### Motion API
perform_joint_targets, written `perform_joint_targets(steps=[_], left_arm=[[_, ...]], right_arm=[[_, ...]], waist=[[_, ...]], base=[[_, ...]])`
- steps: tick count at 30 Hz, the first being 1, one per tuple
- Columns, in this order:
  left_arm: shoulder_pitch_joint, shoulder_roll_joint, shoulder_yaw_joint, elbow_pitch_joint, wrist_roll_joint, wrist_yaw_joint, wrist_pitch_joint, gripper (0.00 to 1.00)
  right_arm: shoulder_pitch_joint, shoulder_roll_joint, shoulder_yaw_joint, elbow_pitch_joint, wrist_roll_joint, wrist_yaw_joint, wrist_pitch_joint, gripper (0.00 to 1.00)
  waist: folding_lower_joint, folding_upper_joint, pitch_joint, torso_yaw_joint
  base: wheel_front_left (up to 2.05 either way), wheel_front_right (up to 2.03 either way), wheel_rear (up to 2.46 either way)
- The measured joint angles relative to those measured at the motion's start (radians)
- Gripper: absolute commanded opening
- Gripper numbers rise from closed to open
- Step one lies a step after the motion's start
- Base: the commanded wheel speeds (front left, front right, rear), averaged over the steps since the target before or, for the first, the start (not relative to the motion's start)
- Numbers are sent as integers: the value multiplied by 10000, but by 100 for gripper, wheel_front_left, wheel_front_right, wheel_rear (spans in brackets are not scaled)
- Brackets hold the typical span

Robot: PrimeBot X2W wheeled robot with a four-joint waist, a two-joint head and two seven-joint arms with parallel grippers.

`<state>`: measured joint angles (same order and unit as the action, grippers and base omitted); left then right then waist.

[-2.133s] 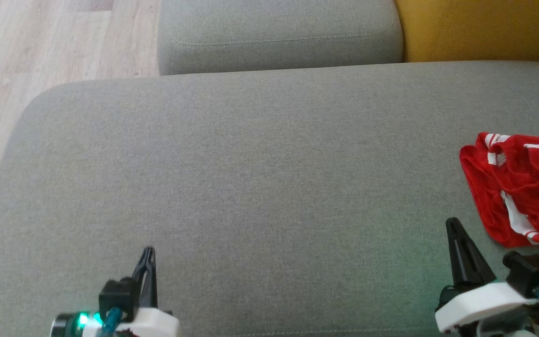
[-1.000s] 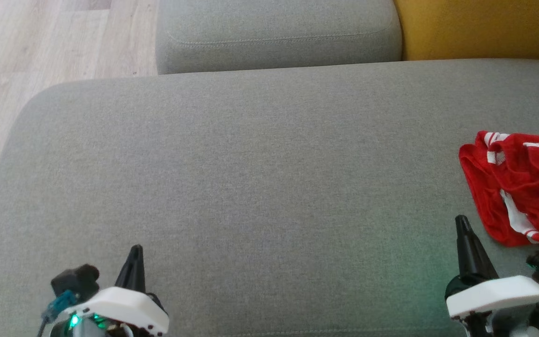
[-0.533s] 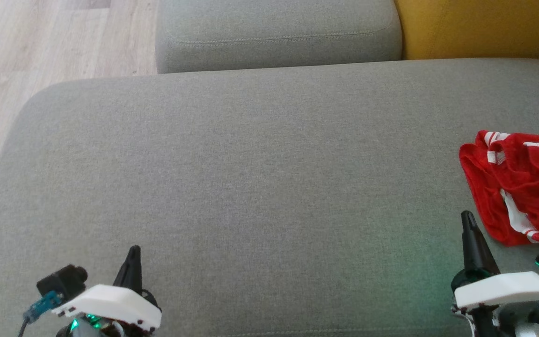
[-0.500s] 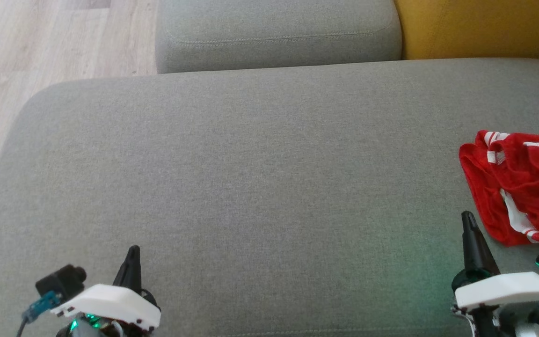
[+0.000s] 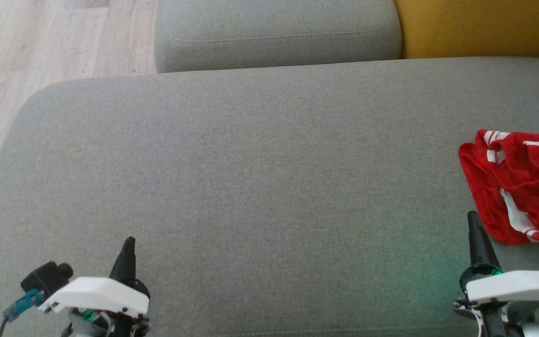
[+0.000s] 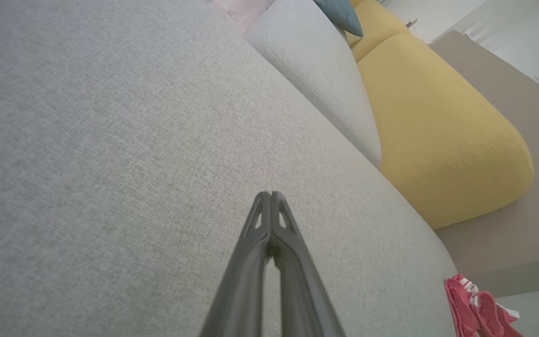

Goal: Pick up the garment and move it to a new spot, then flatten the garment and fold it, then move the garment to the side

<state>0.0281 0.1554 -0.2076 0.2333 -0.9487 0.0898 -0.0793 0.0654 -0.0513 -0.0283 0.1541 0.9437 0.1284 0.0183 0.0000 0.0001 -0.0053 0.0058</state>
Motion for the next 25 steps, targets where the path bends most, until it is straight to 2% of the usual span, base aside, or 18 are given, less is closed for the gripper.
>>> perform_joint_targets(steps=[25], left_arm=[[-254,-339,959,186,-2694,-838,614,0]], right_arm=[[-413,-38,-219,489,2731,0,221,0]], waist=[[0,0,34,-23]], base=[[0,0,0]])
